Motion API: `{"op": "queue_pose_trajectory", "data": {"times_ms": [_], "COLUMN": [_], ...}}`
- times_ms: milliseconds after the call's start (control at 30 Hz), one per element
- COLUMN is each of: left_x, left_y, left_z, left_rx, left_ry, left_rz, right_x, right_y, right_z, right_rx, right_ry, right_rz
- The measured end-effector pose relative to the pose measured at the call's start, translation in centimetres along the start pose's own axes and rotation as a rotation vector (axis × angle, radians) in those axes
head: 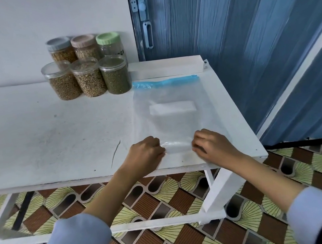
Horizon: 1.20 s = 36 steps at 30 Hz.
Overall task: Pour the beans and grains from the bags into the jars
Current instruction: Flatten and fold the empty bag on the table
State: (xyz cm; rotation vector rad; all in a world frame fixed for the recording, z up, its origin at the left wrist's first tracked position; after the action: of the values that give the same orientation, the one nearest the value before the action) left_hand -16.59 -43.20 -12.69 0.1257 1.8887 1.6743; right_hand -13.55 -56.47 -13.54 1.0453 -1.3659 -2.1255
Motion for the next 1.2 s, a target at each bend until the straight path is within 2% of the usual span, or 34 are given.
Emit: {"op": "queue_pose_trajectory", "data": {"times_ms": [133, 267, 367, 467, 600, 700, 933, 1200], "left_x": [0.1, -0.7, -1.2, -1.6, -1.6, -1.5, -1.3, -1.8], "left_y": [-0.5, -0.5, -1.1, -1.5, -1.9, -1.5, -1.6, -1.4], "left_z": [0.2, 1.1, 2.4, 3.2, 4.0, 4.0, 2.6, 1.3], "left_rx": [-0.002, 0.039, 0.065, 0.11, 0.165, 0.174, 0.087, 0.027], "left_ry": [0.031, 0.122, 0.234, 0.309, 0.39, 0.38, 0.192, 0.13], "left_rz": [0.017, 0.016, 0.047, 0.106, 0.103, 0.087, 0.068, 0.077], "right_x": [-0.5, -1.2, -1.1, -0.9, -1.0, -0.8, 0.4, -0.4], "right_y": [-0.2, -0.5, -0.5, -0.5, -0.5, -0.5, -0.3, 0.3], "right_z": [-0.2, -2.2, -3.1, -3.6, -3.9, -3.7, -3.4, -1.5], "right_rx": [-0.013, -0.051, -0.074, -0.064, -0.03, -0.045, -0.202, 0.009], "right_ry": [-0.052, -0.233, -0.302, -0.367, -0.416, -0.412, -0.3, -0.032], "right_rz": [-0.019, 0.09, 0.14, 0.131, 0.127, 0.124, 0.175, 0.04]}}
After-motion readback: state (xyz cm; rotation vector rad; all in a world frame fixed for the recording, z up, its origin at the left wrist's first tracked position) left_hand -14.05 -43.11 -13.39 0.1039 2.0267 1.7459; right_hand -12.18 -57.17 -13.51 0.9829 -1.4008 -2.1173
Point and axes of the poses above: each hand's wrist, its own x-axis away from the middle knuckle, its own y-axis out of the back of the hand, z = x × y, the point moved 9 cm from there along -x, towards the middle knuckle, and after that the axes turned 5 degrees about -x, right-handed, at the moved point
